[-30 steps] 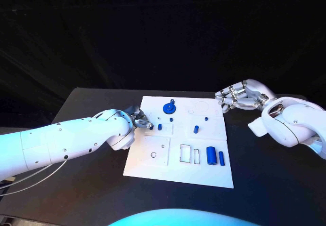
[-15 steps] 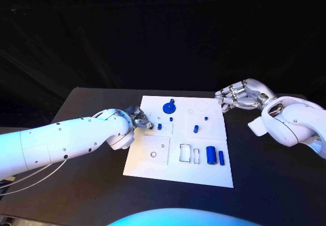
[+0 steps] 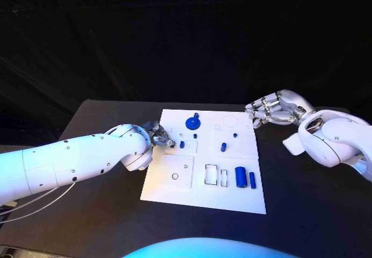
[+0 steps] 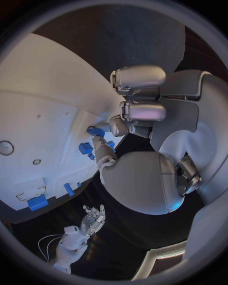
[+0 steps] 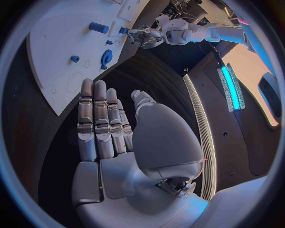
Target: Assemble the parts on the task board
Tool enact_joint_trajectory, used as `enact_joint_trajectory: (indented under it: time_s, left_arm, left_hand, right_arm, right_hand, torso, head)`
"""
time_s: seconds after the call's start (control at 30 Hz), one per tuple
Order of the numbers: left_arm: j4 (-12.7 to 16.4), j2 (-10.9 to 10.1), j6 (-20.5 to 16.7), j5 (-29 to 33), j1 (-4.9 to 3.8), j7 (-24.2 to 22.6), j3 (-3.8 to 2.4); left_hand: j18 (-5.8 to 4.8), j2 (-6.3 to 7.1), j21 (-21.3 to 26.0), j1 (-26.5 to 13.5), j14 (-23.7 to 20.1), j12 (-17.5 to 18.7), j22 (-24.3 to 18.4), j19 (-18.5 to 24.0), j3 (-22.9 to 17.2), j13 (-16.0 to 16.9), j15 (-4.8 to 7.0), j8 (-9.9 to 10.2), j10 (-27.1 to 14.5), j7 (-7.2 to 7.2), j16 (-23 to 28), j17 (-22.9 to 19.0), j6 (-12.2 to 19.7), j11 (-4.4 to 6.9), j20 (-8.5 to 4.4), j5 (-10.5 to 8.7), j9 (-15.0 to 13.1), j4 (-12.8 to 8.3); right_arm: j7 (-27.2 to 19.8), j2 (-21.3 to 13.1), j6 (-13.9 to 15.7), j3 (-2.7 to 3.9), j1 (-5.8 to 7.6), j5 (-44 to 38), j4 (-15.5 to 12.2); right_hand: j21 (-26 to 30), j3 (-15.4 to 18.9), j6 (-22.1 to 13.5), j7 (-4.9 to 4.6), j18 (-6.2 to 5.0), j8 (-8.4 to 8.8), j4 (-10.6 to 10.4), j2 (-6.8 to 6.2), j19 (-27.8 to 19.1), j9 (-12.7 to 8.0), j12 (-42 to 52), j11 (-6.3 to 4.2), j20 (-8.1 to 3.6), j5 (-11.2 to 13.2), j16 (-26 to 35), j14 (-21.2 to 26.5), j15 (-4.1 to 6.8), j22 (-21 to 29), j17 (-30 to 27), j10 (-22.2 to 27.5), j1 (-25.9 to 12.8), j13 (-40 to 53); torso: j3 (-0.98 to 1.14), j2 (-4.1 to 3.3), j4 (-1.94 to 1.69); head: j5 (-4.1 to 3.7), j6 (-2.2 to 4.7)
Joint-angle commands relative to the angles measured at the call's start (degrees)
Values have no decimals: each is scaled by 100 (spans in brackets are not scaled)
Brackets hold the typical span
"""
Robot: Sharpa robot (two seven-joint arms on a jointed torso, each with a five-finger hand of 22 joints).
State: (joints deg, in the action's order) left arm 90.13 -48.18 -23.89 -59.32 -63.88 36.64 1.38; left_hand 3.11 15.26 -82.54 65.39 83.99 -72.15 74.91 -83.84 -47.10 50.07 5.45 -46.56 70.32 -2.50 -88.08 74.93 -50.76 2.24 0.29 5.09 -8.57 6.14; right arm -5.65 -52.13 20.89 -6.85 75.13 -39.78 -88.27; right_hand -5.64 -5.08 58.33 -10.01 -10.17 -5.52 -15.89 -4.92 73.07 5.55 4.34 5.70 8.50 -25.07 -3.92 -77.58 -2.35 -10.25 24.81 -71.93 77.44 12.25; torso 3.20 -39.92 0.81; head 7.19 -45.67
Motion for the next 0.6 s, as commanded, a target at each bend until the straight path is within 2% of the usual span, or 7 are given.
enact_joint_trajectory:
  time_s: [0.03, 0.6]
  left_arm:
    - [-11, -1, 183, -14, 21, 68, 18]
    - [-9, -23, 237, -111, 20, 89, 18]
  left_hand:
    - [-52, 8, -29, -57, 546, -26, 439, -153, 40, 22, 31, -7, 32, 131, -39, 1346, -189, 33, -42, 1, -1120, -4]
    - [-62, -10, -56, -236, 548, -125, 482, -177, 233, 193, 47, -8, 118, 151, -43, 1350, -268, 52, -57, 3, -1119, 141]
  right_arm:
    - [-18, 1, -8, 2, 1, -1, -2]
    - [-16, -13, -4, 2, 1, -1, -14]
  right_hand:
    - [23, 14, -25, -6, -38, 24, 1, 5, 33, 7, 17, 22, 16, -39, 7, -2, -20, 9, -5, 6, -70, 7]
    - [23, 14, -25, -6, -38, 24, 1, 5, 33, 7, 17, 22, 16, -39, 7, -2, -20, 9, -5, 6, -70, 7]
  torso:
    - [1, -2, 2]
    - [3, -2, 1]
  head:
    - [-1, -3]
    - [-11, -22]
